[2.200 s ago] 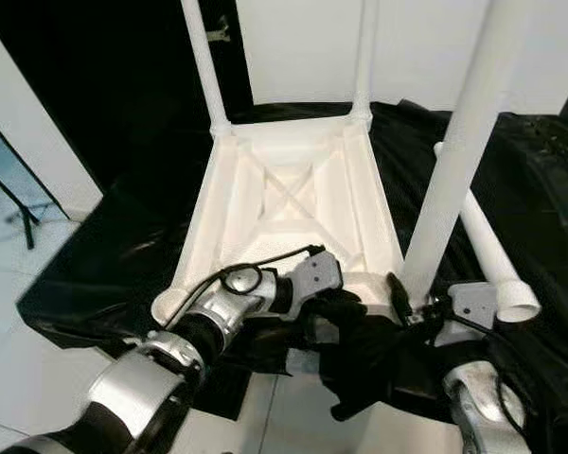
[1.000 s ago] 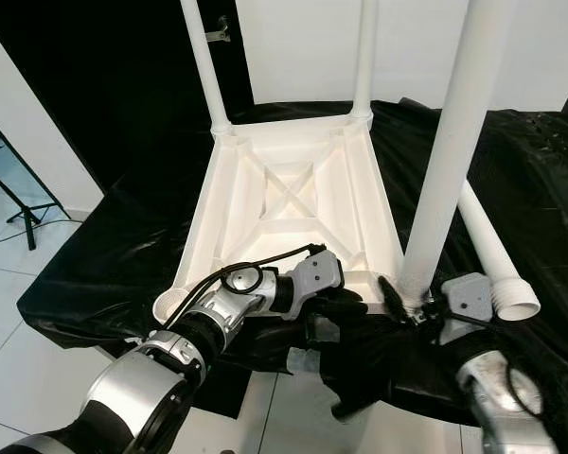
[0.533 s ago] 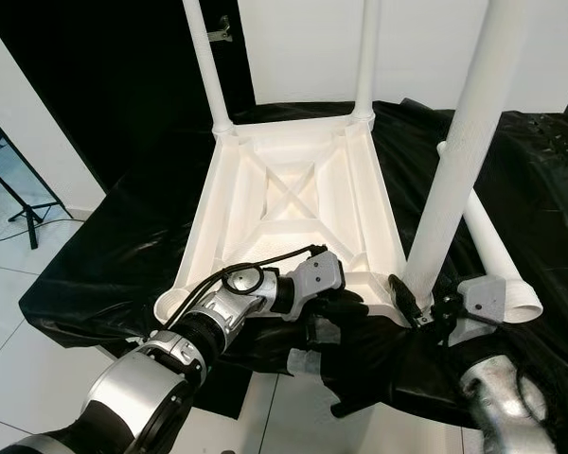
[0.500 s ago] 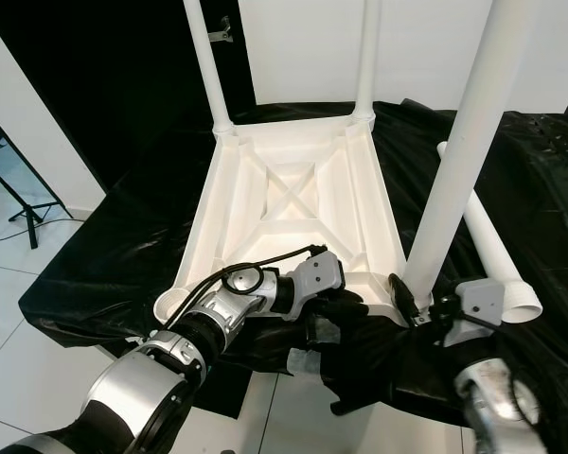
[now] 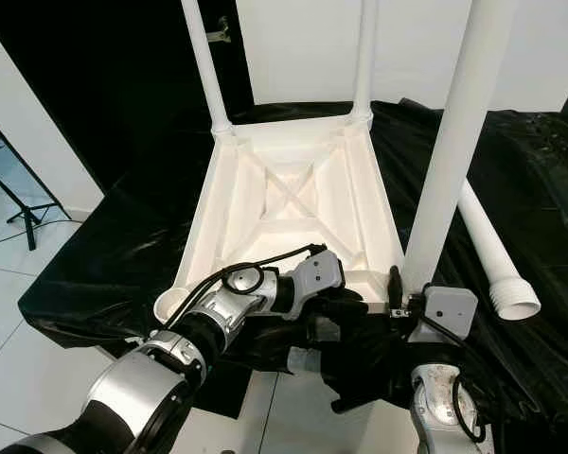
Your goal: Building children table
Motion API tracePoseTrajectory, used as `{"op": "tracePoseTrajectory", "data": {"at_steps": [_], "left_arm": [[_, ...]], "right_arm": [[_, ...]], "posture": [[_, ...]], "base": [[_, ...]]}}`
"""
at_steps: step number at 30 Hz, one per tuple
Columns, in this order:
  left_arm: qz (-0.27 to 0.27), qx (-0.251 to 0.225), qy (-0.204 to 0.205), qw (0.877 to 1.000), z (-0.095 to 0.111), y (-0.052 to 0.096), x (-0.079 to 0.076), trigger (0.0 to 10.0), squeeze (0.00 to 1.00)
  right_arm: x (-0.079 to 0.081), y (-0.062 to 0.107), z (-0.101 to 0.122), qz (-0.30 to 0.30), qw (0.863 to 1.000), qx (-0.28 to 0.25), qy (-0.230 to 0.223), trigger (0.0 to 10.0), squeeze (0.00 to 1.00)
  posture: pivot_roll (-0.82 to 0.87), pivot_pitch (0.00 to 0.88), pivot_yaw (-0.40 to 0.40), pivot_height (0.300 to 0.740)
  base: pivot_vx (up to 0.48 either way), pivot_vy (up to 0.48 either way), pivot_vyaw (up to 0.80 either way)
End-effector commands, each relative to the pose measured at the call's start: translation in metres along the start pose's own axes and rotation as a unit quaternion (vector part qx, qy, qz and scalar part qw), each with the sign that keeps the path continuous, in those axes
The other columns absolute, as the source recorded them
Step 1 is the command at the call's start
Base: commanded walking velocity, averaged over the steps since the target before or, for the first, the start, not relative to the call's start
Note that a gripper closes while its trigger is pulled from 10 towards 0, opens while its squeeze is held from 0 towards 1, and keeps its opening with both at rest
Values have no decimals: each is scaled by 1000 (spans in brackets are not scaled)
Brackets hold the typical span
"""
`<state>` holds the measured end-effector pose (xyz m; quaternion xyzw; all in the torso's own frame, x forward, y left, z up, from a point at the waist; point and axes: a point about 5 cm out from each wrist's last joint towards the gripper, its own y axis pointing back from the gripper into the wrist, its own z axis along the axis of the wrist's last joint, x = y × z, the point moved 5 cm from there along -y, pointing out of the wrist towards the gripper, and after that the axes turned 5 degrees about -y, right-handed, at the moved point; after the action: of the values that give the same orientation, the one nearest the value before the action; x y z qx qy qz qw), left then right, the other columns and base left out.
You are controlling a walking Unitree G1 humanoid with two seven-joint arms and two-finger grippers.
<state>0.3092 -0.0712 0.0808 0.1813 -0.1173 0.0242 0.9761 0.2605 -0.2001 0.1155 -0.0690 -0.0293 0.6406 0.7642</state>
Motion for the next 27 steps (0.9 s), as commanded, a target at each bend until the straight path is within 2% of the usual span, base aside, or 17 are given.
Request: {"op": "tracePoseTrajectory", "data": {"at_steps": [1, 2, 4, 5, 7, 8, 9, 10, 13, 18, 19, 20, 21, 22, 23, 24, 27], "left_arm": [[51, 72, 66, 994, -47, 5, -11, 10000, 0], [51, 72, 66, 994, -47, 5, -11, 10000, 0], [51, 72, 66, 994, -48, 5, -11, 10000, 0], [50, 72, 67, 994, -48, 5, -12, 10000, 0], [50, 72, 67, 994, -48, 5, -12, 10000, 0], [49, 72, 68, 994, -48, 4, -13, 10000, 0], [49, 72, 68, 994, -48, 4, -13, 10000, 0], [48, 71, 68, 994, -47, 3, -13, 10000, 0], [47, 69, 68, 994, -46, 2, -14, 10000, 0], [45, 67, 68, 994, -45, 0, -15, 10000, 0], [45, 67, 68, 994, -45, 1, -14, 10000, 0], [45, 67, 68, 994, -45, 1, -14, 10000, 0], [46, 67, 68, 994, -45, 1, -14, 10000, 0], [47, 68, 69, 994, -46, 1, -14, 10000, 0], [47, 68, 69, 994, -46, 2, -14, 10000, 0], [48, 68, 69, 994, -46, 2, -13, 10000, 0], [49, 69, 69, 994, -46, 2, -13, 10000, 0]], "right_arm": [[-9, -1, -14, -17, 999, 30, 28, 10000, 0], [-3, -2, -15, -2, 999, 30, 27, 10000, 541], [-1, -3, -14, 9, 999, 30, 21, 10000, 541], [3, -5, -13, 27, 999, 30, 7, 10000, 1000], [5, -6, -12, 39, 999, 30, -2, 10000, 1000], [11, -8, -9, 87, 996, 31, -12, 10000, 412], [11, -8, -9, 87, 996, 31, -12, 10000, 412], [11, -9, -8, 123, 992, 35, -12, 10000, 0], [10, -8, -7, 152, 988, 37, -5, 10000, 0], [6, -3, -11, 223, 973, 48, 22, 10000, 0], [6, -1, -6, 254, 966, 35, 40, 10000, 0], [6, -1, -6, 254, 966, 35, 40, 10000, 0], [7, -1, -2, 279, 959, 34, 46, 9294, 0], [8, -1, -2, 289, 955, 36, 50, 3686, 0], [8, -1, -2, 295, 953, 37, 53, 3686, 0], [9, 0, -2, 304, 950, 41, 53, 0, 0], [11, 1, -4, 324, 943, 54, 49, 0, 0]], "posture": [[41, 0, 76, 740], [38, 0, 77, 740], [37, 0, 77, 740], [33, 0, 79, 740], [32, 0, 79, 740], [27, 0, 78, 740], [27, 0, 78, 740], [22, 0, 80, 740], [20, 0, 80, 740], [17, 0, 79, 740], [17, 0, 79, 740], [17, 0, 79, 740], [17, 0, 78, 740], [18, 0, 77, 740], [18, 0, 76, 740], [19, 0, 77, 740], [22, 0, 75, 740]], "base": [[0, 0, 0], [0, 0, 0], [0, 0, 0], [0, 0, 0], [0, 0, 0], [0, 0, 0], [0, 0, 0], [0, 0, 0], [0, 0, 0], [0, 0, 0], [0, 0, 0], [0, 0, 0], [0, 0, 0], [0, 0, 0], [0, 0, 0], [0, 0, 0], [0, 0, 0]]}}
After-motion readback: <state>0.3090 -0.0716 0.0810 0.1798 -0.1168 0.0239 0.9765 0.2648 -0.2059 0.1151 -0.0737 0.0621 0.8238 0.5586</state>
